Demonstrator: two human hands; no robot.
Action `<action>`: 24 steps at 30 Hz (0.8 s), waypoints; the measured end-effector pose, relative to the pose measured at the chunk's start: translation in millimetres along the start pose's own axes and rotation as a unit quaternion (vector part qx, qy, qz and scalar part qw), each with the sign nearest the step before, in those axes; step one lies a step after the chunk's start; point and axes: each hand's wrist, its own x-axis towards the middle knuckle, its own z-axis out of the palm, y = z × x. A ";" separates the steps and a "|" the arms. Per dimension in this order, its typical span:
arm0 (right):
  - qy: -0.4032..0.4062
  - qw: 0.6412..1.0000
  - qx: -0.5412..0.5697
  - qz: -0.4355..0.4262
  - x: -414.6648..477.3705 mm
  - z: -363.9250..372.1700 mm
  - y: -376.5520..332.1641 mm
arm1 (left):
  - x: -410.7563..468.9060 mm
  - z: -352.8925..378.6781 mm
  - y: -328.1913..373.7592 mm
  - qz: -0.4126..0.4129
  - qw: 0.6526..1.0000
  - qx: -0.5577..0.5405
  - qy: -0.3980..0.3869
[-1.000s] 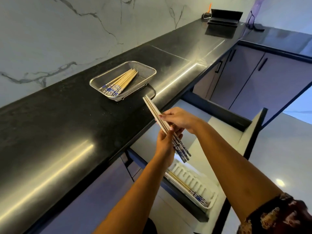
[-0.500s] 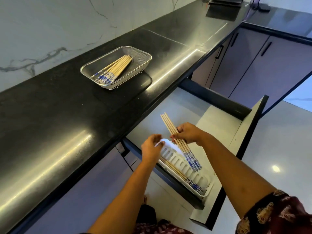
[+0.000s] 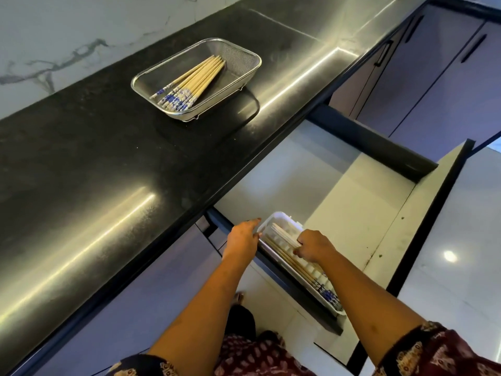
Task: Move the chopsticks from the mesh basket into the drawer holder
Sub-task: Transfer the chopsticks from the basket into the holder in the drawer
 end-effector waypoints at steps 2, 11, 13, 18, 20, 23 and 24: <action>0.001 1.000 -0.004 0.013 3.1 7.3 -1.1 | 2.9 -0.7 0.4 0.014 0.999 0.028 -0.019; 0.012 1.000 -0.025 0.004 10.7 16.3 -8.1 | 9.2 1.7 -6.0 0.014 1.000 0.020 -0.020; 0.016 1.000 -0.016 -0.001 9.9 18.2 -9.1 | 9.7 2.4 -6.2 0.013 1.000 0.010 -0.020; 0.038 0.999 -0.017 -0.004 4.0 23.2 -10.2 | 12.2 2.1 -5.7 0.000 1.000 0.004 -0.018; 0.054 0.998 -0.036 -0.007 1.5 25.4 -10.6 | 12.9 1.6 -5.0 -0.005 1.000 0.000 -0.025; 0.074 0.996 -0.053 -0.014 -3.0 26.6 -10.4 | 12.8 1.3 -4.3 -0.009 1.000 -0.007 -0.025; 0.083 0.994 -0.060 -0.019 -4.6 26.3 -9.7 | 12.7 1.5 -4.3 -0.010 1.000 -0.009 -0.023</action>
